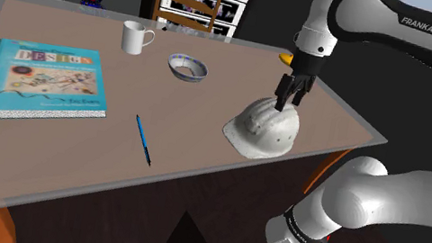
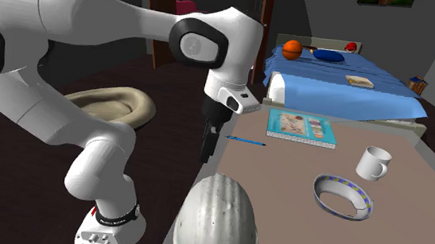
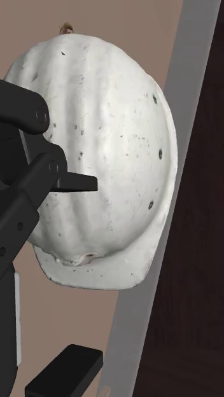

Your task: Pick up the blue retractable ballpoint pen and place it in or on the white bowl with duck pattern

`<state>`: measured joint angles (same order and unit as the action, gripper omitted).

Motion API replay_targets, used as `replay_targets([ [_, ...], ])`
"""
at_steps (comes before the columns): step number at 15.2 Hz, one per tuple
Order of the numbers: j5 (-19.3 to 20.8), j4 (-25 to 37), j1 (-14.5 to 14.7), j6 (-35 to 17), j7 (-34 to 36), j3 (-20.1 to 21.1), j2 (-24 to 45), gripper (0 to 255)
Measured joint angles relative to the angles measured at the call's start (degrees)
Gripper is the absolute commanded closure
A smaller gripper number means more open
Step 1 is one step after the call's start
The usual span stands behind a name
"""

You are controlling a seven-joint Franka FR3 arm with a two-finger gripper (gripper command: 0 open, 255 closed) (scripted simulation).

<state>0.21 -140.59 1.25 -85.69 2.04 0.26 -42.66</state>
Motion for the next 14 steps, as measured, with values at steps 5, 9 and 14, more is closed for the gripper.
replay_targets([
  [5,-3.01,-1.55,1.18,-4.73,4.52,3.36,1.46,0],
  [9,-6.29,-2.68,2.53,-11.44,10.13,7.65,4.54,0],
  [14,-9.25,-2.03,3.80,-19.99,17.36,13.30,10.43,0],
])
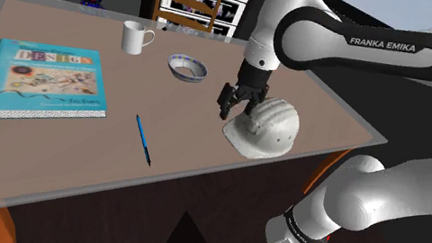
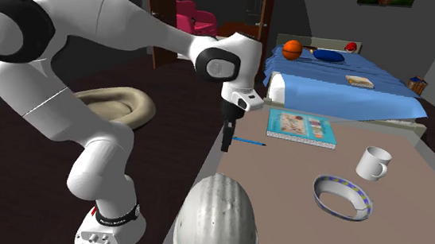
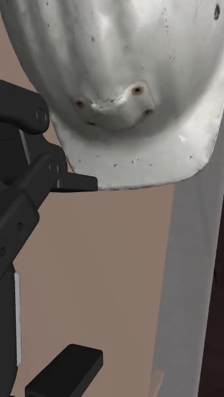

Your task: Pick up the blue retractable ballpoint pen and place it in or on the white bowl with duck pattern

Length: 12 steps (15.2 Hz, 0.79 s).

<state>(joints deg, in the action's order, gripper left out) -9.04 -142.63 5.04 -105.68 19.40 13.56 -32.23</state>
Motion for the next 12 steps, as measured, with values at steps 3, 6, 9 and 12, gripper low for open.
replay_targets([
  [3,-0.78,1.92,0.41,-4.50,4.65,3.47,4.38,0],
  [6,-0.56,3.96,0.47,-9.77,9.55,7.02,9.72,0],
  [9,0.92,6.94,0.23,-13.91,14.71,10.21,15.05,0],
  [12,3.83,9.97,-0.21,-18.15,20.20,13.04,20.93,0],
])
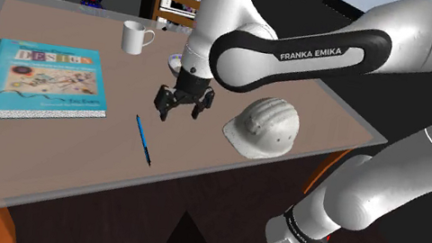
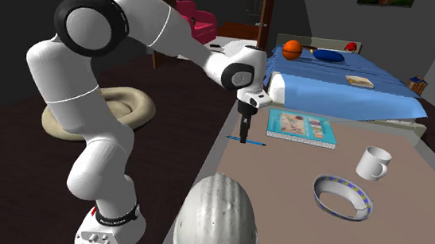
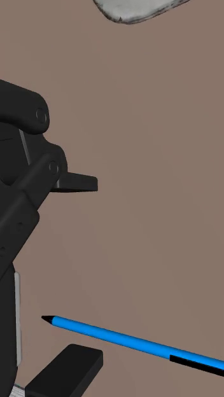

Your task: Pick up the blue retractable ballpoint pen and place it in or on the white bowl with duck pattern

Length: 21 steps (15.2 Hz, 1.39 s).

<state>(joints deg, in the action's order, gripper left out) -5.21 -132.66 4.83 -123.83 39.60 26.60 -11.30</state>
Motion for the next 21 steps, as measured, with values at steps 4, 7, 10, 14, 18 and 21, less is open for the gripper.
replay_targets([
  [4,6.38,6.35,0.05,-3.63,8.89,3.19,8.86,0],
  [7,11.26,10.36,0.64,-5.37,14.28,3.92,14.50,0],
  [10,13.19,10.76,1.00,-7.04,16.04,3.86,16.78,0],
  [14,15.08,10.05,1.28,-9.66,17.43,3.56,19.08,0],
  [18,15.46,9.97,1.35,-10.13,17.71,3.47,19.54,0],
  [21,15.50,9.99,1.36,-10.16,17.74,3.46,19.59,255],
])
